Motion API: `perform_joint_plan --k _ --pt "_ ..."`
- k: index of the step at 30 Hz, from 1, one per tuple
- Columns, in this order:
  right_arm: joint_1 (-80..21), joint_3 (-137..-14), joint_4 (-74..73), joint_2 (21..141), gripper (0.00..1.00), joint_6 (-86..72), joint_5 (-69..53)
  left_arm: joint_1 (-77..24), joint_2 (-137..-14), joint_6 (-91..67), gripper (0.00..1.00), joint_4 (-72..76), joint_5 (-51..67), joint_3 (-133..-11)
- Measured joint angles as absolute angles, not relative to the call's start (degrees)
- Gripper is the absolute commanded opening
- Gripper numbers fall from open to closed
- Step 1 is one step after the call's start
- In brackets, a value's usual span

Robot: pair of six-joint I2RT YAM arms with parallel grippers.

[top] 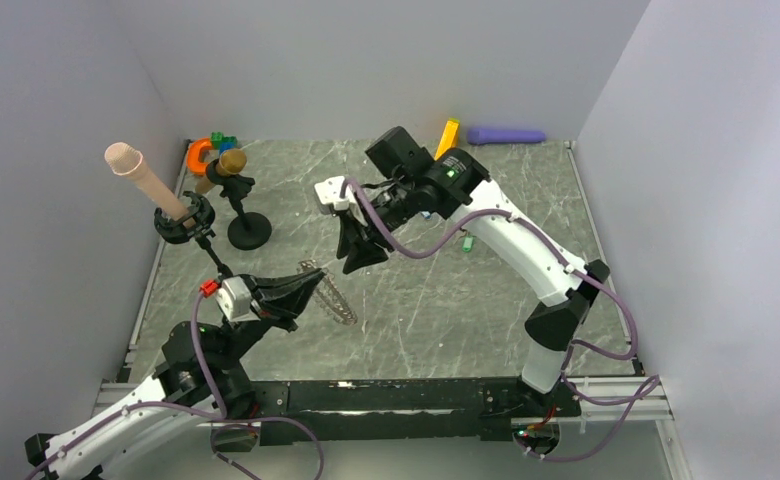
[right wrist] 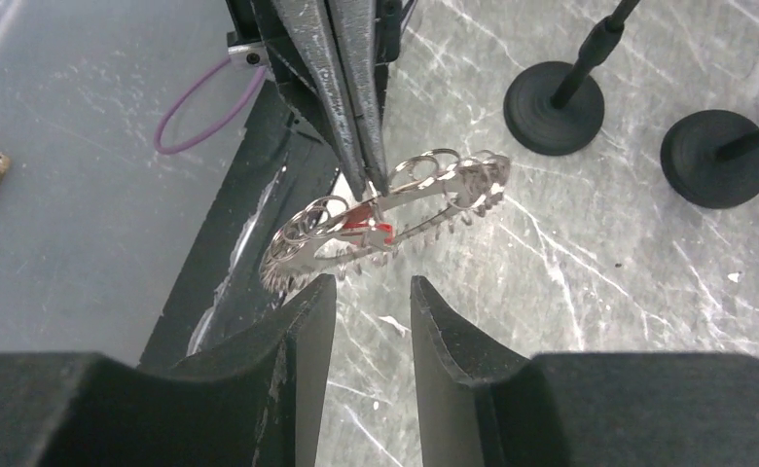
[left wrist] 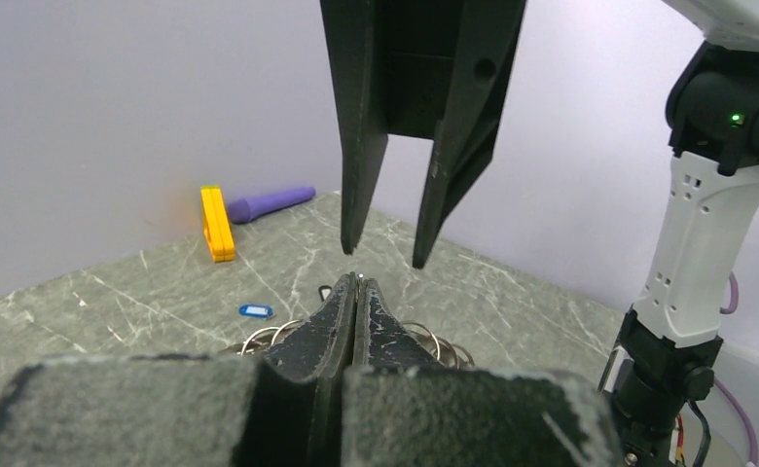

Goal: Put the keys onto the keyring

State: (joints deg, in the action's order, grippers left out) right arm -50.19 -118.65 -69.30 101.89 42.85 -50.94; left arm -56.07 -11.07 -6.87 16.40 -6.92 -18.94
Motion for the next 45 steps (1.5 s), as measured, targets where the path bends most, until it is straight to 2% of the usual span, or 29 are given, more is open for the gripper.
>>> perform_joint_plan --k 11,21,25,29,34,40,43,45 --pt "-49.3 -119.3 -66.6 102.5 0.37 36.4 -57.5 -56.1 -10.7 -6.7 0.00 17.5 -2.8 -18.9" --pt "-49.5 -117.3 -63.8 103.3 0.27 33.7 -60.0 -56.1 -12.0 -6.7 0.00 19.1 -2.2 -18.9" --pt "-49.6 -116.9 -63.2 103.4 0.26 33.2 -60.5 -56.1 -12.0 -6.7 0.00 19.1 -2.2 -18.9" --pt "-49.7 -116.6 -62.9 103.5 0.17 32.9 -60.9 -56.1 -12.3 -6.7 0.00 19.3 -2.2 -18.9" --pt "-50.0 -116.4 -62.9 103.5 0.00 32.8 -61.9 -56.1 -12.3 -6.7 0.00 19.6 -2.3 -18.9" --pt "-50.0 -116.4 -63.6 103.5 0.00 34.1 -62.6 -55.9 -12.3 -6.7 0.00 19.7 -2.6 -18.9" --pt "-50.0 -116.4 -64.1 103.5 0.00 35.2 -62.2 -55.9 -12.3 -6.8 0.08 19.0 -2.7 -18.9" --pt "-50.1 -116.4 -64.4 103.5 0.00 36.0 -61.3 -55.9 -12.1 -7.0 0.17 18.1 -2.9 -19.0"
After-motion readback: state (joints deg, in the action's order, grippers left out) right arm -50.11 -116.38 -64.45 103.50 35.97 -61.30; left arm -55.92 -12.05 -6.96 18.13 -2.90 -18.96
